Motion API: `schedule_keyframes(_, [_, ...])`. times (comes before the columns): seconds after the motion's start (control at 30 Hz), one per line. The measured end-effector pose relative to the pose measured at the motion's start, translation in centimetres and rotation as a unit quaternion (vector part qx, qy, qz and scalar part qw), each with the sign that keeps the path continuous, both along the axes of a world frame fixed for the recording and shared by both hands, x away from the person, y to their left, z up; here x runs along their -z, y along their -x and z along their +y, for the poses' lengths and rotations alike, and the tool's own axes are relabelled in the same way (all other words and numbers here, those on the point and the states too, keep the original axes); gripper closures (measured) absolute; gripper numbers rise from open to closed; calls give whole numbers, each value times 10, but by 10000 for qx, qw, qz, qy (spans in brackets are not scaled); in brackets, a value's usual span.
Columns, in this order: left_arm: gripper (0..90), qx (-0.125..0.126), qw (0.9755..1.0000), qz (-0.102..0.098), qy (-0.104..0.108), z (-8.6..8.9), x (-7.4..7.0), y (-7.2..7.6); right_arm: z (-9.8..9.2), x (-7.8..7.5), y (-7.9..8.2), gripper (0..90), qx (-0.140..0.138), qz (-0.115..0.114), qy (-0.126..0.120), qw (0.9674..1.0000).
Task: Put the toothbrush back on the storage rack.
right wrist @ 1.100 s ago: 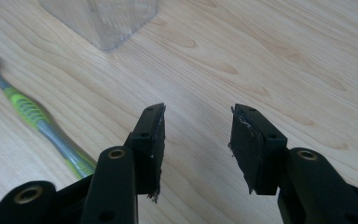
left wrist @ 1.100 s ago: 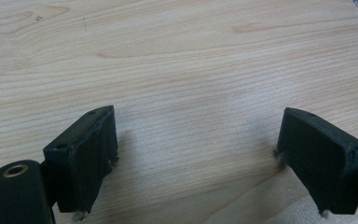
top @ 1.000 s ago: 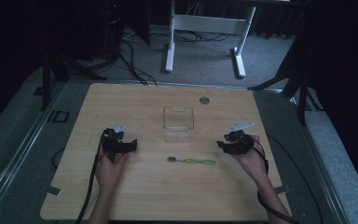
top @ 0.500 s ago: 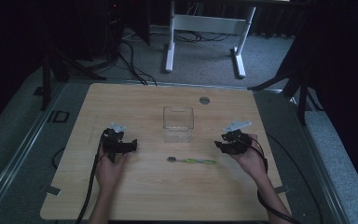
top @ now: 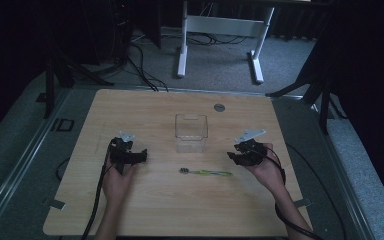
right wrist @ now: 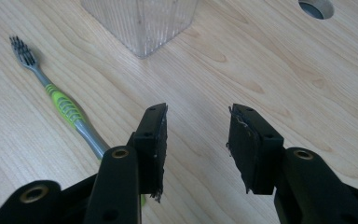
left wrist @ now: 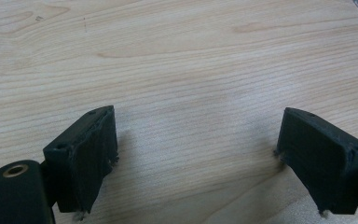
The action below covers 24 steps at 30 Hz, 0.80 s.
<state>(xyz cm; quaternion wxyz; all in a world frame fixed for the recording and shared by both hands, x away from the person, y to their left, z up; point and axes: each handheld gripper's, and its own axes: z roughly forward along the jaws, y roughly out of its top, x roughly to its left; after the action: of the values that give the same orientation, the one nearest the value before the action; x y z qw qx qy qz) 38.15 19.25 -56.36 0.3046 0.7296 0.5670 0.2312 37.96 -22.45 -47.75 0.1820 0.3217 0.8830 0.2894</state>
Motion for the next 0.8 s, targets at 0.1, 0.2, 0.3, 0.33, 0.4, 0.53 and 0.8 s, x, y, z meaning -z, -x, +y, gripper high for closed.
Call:
schedule_keyframes(0.1, [127, 0, 10000, 1, -1, 0, 0, 0, 2, -1, 0, 568, -48, 6, 19, 10000])
schedule_keyframes(0.2, [127, 0, 10000, 0, 0, 0, 0, 0, 5, -1, 1, 568, -95, 9, 52, 9999])
schedule_keyframes(0.3, [127, 1, 10000, 1, -1, 0, 0, 0, 7, 0, 0, 568, -157, 28, 79, 9998])
schedule_keyframes(0.33, [127, 1, 10000, 3, -3, 0, 0, 0, 8, 0, 0, 568, -170, 48, 76, 9998])
schedule_keyframes(0.4, [127, 0, 10000, 2, -3, 0, 0, 0, 9, 0, 0, 568, -196, 58, 83, 9998])
schedule_keyframes(0.53, [127, 1, 10000, 1, -1, 0, 0, 0, 11, 0, 1, 571, -323, 123, 49, 9994])
schedule_keyframes(0.8, [127, 0, 10000, 1, -1, 0, 0, 0, 14, -3, 1, 569, -457, 145, 27, 9988])
